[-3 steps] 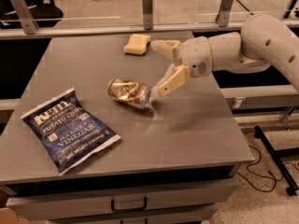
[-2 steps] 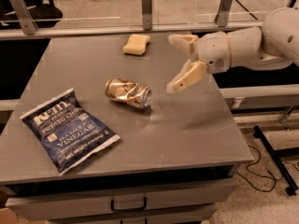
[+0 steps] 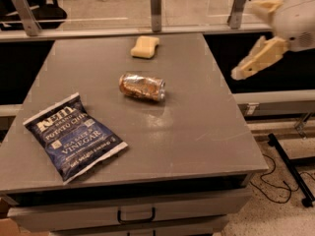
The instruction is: Knock orange can over
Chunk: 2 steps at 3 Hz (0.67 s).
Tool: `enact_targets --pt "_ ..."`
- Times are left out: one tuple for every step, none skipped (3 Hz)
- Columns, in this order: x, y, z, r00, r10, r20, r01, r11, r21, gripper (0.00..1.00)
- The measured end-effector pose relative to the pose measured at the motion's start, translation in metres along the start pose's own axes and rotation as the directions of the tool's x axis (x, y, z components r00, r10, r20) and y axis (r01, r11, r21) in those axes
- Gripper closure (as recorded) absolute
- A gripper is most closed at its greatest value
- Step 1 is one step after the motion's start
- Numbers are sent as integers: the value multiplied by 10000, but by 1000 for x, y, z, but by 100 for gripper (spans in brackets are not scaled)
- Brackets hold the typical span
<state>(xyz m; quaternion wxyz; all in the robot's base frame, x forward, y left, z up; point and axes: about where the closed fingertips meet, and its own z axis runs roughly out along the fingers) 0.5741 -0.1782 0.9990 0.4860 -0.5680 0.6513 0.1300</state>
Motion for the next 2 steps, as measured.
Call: enact_targets --pt "0 -2 -12 9976 -357 -586 372 9990 245 0" --pt "-1 -2 -10 9980 -337 -538 349 9992 219 0"
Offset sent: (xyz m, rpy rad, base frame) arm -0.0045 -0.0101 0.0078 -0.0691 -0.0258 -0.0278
